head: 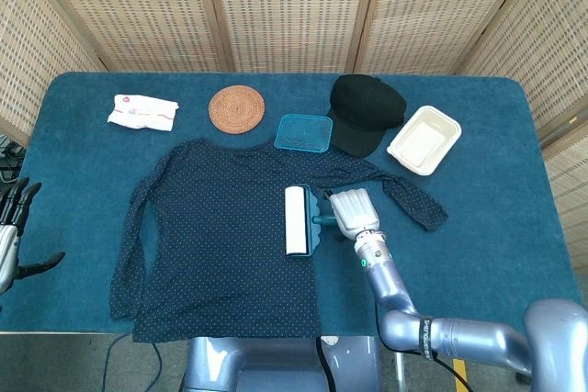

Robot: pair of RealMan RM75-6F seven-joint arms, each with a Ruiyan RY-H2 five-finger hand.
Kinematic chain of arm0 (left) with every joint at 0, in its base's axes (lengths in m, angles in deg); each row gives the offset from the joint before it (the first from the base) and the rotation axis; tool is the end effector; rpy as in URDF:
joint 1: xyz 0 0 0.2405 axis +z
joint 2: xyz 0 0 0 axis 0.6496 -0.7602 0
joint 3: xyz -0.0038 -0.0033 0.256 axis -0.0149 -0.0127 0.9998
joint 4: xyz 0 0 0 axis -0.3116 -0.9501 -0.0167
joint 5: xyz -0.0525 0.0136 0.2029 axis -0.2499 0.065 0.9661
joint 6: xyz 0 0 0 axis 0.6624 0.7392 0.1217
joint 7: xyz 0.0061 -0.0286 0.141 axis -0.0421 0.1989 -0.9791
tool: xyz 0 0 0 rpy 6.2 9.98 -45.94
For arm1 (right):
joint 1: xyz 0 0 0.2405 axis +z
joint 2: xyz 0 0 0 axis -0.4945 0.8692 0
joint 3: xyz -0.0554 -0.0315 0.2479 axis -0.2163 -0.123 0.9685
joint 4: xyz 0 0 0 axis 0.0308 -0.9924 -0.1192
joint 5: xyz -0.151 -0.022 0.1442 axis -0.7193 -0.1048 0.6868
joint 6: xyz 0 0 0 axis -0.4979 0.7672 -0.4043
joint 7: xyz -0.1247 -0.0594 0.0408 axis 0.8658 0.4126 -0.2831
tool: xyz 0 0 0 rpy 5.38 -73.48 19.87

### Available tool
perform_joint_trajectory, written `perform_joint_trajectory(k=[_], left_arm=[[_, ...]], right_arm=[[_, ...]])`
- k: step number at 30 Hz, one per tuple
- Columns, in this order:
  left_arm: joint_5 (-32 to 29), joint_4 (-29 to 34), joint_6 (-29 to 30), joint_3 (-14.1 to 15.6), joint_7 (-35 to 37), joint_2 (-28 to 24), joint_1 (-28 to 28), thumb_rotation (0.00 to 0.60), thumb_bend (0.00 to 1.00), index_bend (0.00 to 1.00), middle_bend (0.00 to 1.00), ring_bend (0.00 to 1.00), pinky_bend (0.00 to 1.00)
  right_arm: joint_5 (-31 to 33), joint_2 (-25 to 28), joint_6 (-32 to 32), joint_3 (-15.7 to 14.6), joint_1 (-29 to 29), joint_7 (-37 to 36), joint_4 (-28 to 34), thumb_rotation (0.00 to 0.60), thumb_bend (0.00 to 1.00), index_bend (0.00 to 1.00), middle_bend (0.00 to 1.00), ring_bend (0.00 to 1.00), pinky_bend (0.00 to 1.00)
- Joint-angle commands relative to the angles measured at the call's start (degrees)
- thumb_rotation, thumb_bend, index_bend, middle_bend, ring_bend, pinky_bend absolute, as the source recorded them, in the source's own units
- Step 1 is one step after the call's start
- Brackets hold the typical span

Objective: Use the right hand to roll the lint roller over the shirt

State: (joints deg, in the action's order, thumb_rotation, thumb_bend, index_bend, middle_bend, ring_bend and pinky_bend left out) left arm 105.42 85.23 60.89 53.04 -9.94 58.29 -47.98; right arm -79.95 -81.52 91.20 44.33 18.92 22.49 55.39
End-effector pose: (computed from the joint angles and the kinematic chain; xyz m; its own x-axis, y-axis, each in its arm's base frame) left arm -0.2908 0.2023 0.1806 0.4186 -0.0297 0.9077 0.9082 0.0196 -0.4182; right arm -0.1106 -0.3483 -0.0436 0.5425 -0.3139 0.7792 -0.8395 -0.2344 0.4901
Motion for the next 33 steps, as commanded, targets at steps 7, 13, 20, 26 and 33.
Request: perform_joint_trajectory(k=[7,13,20,26,33], left_arm=[[-0.6,-0.3,-0.8,0.0,0.0,0.1,-0.4,0.6,0.0,0.0,0.0,0.0,0.0],[-0.8,-0.3,-0.9,-0.1,0.0,0.1,-0.5,0.6,0.0,0.0,0.0,0.0,0.0],[-1.0,-0.2,-1.1,-0.1,0.2,0.0,-0.5,0.6,0.0,0.0,0.0,0.0,0.0],[-1.1,-0.2,-1.2,0.0,-0.1,0.1,-0.6,0.6,0.0,0.0,0.0,0.0,0.0],[-1.1,-0.1,-1.3,0.1,-0.1,0.1,-0.6,0.6,0.0,0.0,0.0,0.0,0.0]], right_arm=[[2.6,-2.5,0.4,-1.1,1.7,0.5,-3.8,0.6,0.33,0.4,1.0,1.0,1.0],[3.6,-4.0,0.2,-1.8,2.5,0.7,-5.7,0.6,0.36,0.4,1.0,1.0,1.0],[3.0,-5.1,-0.1,-2.9,3.0,0.6,-8.6,0.6,0.38,0.41,1.0,1.0,1.0],[2.4,-5.6,-1.1,-3.7,2.9,-0.4,-10.7,0.6,0.47,0.46,1.0,1.0,1.0],[1.0,-6.1,-2.1,-4.2,2.7,-2.1,-12.5,0.6,0.68,0.62,1.0,1.0,1.0]])
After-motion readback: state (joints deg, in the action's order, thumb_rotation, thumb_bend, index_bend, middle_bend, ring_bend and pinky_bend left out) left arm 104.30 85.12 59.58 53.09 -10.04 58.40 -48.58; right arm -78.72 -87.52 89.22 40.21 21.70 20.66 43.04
